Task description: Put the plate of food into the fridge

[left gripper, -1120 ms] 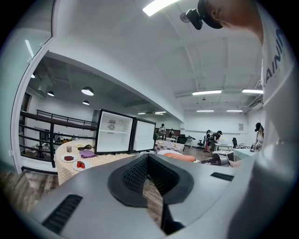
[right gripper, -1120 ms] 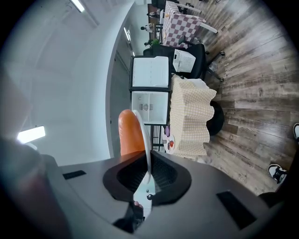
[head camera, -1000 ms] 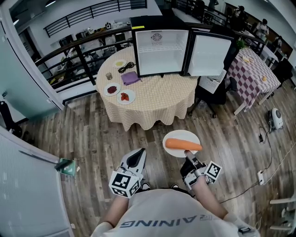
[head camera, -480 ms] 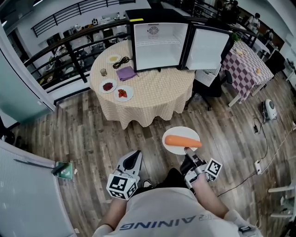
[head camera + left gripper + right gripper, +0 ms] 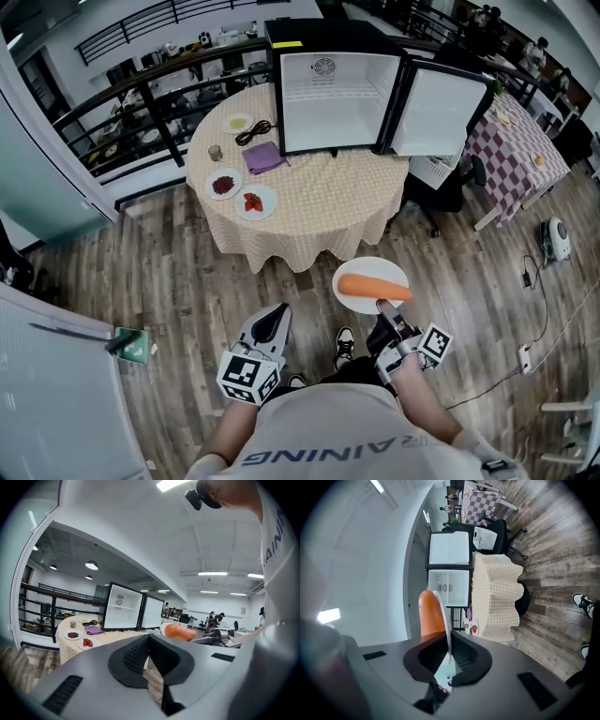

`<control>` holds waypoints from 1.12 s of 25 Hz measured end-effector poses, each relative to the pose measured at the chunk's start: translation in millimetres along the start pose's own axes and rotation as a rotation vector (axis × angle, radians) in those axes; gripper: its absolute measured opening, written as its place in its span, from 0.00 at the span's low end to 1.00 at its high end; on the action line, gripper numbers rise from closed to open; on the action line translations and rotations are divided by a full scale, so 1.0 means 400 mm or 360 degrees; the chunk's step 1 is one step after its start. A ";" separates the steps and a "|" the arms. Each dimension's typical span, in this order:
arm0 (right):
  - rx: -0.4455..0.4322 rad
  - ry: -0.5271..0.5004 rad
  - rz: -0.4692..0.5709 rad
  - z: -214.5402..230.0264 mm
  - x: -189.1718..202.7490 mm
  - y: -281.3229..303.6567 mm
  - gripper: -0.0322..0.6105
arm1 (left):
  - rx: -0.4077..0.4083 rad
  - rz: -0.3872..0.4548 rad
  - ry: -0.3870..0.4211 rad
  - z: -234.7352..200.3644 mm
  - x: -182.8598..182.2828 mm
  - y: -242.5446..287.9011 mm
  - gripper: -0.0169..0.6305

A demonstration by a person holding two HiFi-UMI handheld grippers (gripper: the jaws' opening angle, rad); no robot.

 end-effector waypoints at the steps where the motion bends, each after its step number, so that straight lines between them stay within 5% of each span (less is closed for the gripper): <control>1: -0.0005 0.0003 -0.0008 0.006 -0.018 0.018 0.10 | -0.0014 0.0001 -0.0001 -0.003 -0.006 0.020 0.04; 16: -0.0004 0.0012 -0.0177 0.047 -0.400 0.238 0.10 | -0.0215 0.0042 0.0045 0.073 -0.124 0.388 0.04; 28: -0.0010 0.0068 -0.0225 0.088 -0.536 0.348 0.10 | -0.0276 -0.0008 0.0052 0.097 -0.141 0.532 0.04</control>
Point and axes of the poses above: the fingertips, and each gripper's own axes: y forward along the fingers, z to its right, x out of its underside, the point moved 10 cm from there along -y, backward along the fingers, and after that the axes turned 13 degrees about -x, right-handed, at the moved point
